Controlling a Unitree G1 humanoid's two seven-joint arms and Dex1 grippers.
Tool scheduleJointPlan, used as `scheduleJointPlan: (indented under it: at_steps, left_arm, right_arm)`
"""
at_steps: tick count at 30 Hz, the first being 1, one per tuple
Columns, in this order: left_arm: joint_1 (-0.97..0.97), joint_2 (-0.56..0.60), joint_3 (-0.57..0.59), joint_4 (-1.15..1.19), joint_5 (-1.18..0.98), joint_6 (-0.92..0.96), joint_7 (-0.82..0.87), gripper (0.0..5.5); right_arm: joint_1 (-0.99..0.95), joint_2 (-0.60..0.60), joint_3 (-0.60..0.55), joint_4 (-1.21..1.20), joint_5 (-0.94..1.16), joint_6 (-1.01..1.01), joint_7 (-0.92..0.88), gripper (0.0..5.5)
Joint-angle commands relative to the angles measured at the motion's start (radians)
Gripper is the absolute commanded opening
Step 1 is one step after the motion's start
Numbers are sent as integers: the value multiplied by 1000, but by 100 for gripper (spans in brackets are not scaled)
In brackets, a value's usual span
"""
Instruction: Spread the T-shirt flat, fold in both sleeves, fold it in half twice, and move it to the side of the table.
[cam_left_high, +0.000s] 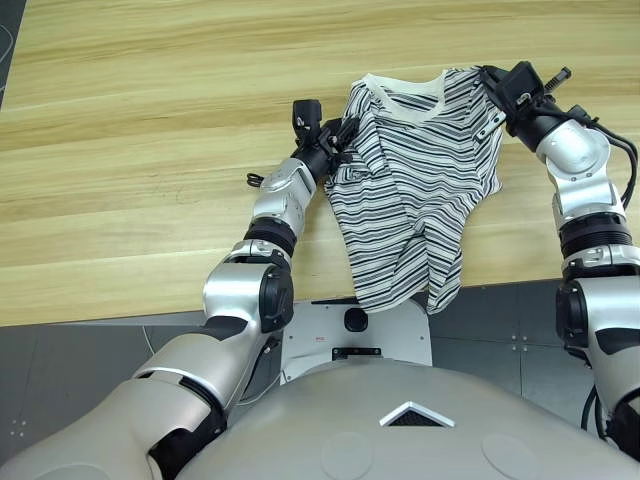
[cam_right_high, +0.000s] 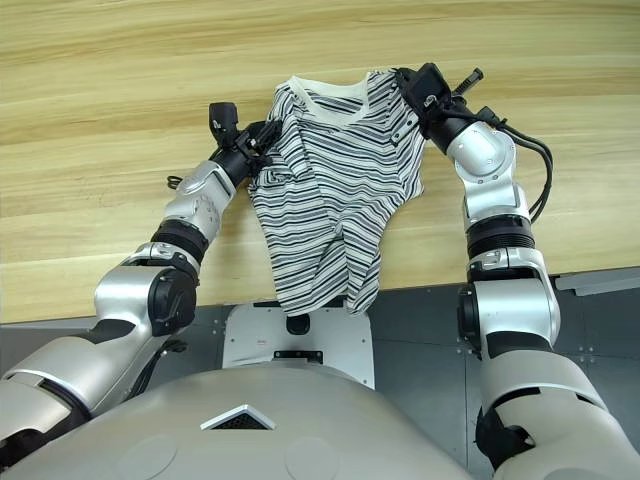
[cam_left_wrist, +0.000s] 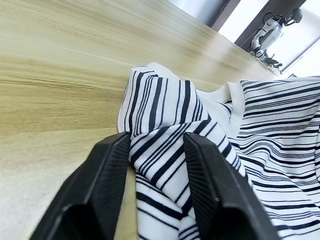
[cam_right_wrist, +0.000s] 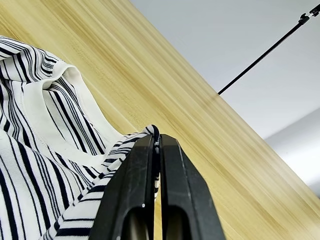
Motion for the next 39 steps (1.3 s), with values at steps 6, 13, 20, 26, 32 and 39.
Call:
scheduleJointPlan:
  at_steps: [6, 13, 20, 26, 32, 39]
  left_arm:
    - [-5, 0, 38, -8, -10, -73, 44, 34]
    - [4, -5, 14, -19, 9, -112, 19, 12]
    - [-30, 158, 13, -73, 42, -162, -2, 12]
    - [-106, 322, -40, 50, 156, -173, 60, 12]
    - [-134, 336, -110, 123, 255, -182, 67, 12]
    - [-242, 326, -180, 131, 350, -249, 125, 12]
  right_arm:
    - [0, 5, 1, 3, 11, -17, 7, 10]
    - [-4, 7, -1, 17, 11, -19, 3, 10]
    - [-22, -23, -23, 52, 5, -23, -39, 10]
    - [-75, -37, -8, 141, -23, -22, -61, 10]
    - [-195, -54, 31, 264, -85, -38, -79, 10]
    - [-396, -49, 146, 371, -245, -45, -203, 10]
